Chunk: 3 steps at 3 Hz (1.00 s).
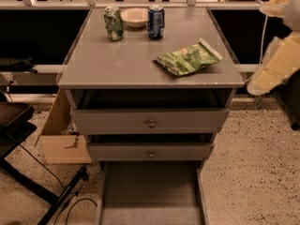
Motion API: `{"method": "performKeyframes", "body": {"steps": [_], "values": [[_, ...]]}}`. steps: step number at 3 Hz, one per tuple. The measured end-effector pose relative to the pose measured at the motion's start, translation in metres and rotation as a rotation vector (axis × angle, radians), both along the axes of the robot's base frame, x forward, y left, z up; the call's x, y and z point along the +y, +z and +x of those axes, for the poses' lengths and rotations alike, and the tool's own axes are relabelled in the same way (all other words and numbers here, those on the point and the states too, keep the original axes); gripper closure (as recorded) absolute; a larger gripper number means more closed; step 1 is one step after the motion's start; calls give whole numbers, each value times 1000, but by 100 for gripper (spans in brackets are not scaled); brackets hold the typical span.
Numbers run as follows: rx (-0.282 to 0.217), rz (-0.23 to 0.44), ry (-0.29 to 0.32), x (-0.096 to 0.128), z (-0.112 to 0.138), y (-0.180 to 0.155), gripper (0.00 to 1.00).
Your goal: Place green jalapeno chip bag into bottom drawer
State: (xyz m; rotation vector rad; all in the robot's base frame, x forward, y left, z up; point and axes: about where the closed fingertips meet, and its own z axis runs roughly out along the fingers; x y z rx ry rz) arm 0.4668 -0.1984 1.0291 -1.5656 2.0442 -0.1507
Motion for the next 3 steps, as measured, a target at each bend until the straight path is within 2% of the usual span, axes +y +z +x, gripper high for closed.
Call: {"method": "performKeyframes", "body": {"steps": [1, 2, 3], "values": [[-41, 153, -2, 9, 64, -10, 0], [-43, 296, -28, 22, 154, -47, 0], [-26, 347, -49, 32, 204, -75, 0]]}}
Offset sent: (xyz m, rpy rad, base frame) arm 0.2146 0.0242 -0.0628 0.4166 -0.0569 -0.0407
